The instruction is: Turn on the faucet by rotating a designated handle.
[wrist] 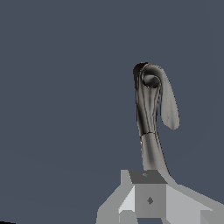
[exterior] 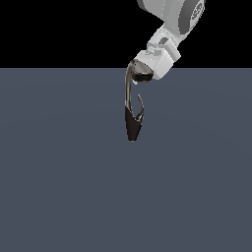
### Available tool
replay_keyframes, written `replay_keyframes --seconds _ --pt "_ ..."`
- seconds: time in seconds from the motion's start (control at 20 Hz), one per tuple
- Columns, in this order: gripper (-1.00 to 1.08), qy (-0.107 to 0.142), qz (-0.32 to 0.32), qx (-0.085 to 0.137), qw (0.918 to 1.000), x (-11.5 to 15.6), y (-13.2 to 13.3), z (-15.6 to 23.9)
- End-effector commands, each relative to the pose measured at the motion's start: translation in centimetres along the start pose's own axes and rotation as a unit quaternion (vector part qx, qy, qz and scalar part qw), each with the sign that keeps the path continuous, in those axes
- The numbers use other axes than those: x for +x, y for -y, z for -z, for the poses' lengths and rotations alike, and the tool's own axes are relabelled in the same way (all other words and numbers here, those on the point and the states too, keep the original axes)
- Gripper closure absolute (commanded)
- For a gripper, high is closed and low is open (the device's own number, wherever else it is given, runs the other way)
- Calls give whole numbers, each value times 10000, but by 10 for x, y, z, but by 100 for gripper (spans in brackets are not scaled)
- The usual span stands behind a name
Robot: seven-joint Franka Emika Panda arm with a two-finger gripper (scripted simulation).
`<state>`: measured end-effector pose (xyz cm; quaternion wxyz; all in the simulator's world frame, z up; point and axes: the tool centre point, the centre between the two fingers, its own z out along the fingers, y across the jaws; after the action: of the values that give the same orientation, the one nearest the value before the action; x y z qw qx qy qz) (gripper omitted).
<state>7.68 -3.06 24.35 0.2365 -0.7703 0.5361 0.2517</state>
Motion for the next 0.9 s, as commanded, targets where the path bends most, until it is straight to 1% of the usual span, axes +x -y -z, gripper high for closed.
replay_keyframes --seconds 0.0,0.2,0.4,0.6,0.85 --pt "108 111 -280 83 9995 18 4 -9" --pt "108 244 -618 173 9976 40 7 -21" --pt "108 332 -844 232 9956 55 9 -29" --pt "108 377 -957 260 9944 63 9 -33" --pt "108 382 -972 264 9942 64 9 -34"
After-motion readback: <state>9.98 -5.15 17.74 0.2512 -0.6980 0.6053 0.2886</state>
